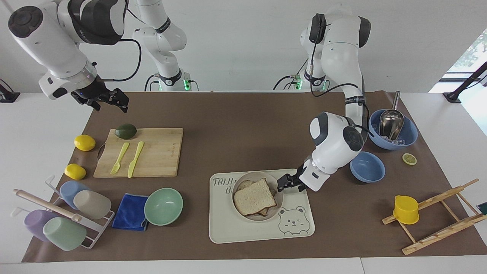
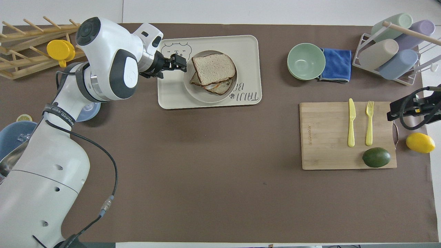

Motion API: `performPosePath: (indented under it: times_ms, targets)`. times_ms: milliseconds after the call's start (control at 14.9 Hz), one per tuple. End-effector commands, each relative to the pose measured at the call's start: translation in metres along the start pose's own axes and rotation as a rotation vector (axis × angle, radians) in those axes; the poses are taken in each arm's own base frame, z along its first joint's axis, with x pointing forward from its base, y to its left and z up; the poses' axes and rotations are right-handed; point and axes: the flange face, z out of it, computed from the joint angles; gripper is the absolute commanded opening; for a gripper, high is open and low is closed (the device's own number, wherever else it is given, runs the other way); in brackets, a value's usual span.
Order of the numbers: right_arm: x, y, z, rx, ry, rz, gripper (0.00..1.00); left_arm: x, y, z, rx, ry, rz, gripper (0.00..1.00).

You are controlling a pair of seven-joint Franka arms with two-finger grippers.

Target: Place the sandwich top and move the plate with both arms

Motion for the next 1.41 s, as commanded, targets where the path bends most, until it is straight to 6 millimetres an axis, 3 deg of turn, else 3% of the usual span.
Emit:
performPosePath:
  times_ms: [0, 134, 335, 535, 669, 870, 1004, 1138, 1339]
  targets:
    - [-0.007, -0.001, 0.000, 0.006, -0.007, 0.011, 1.00, 0.003, -0.035, -0.073, 0.011, 0.008, -0.047, 1.00]
    - [-0.007, -0.001, 0.000, 0.006, -0.007, 0.011, 1.00, -0.001, -0.058, -0.120, 0.084, -0.007, -0.045, 1.00]
    - [-0.007, -0.001, 0.000, 0.006, -0.007, 0.011, 1.00, -0.027, -0.066, -0.180, 0.200, -0.062, -0.003, 1.00]
    - [-0.007, 0.000, 0.000, 0.006, -0.007, 0.012, 1.00, -0.054, -0.070, -0.230, 0.259, -0.098, 0.071, 1.00]
    - [-0.007, -0.001, 0.000, 0.006, -0.007, 0.011, 1.00, -0.071, -0.090, -0.268, 0.246, -0.106, 0.057, 1.00]
    - [-0.007, -0.002, 0.000, 0.005, -0.007, 0.009, 1.00, -0.109, -0.098, -0.311, 0.320, -0.103, 0.072, 1.00]
    - [-0.007, -0.001, 0.000, 0.006, -0.007, 0.011, 1.00, -0.136, -0.100, -0.324, 0.321, -0.139, 0.082, 1.00]
    - [-0.007, -0.002, 0.000, 0.005, -0.007, 0.009, 1.00, -0.148, -0.107, -0.328, 0.340, -0.193, 0.070, 1.00]
    - [-0.007, -0.001, 0.000, 0.006, -0.007, 0.011, 1.00, -0.151, -0.100, -0.307, 0.347, -0.170, 0.092, 1.00]
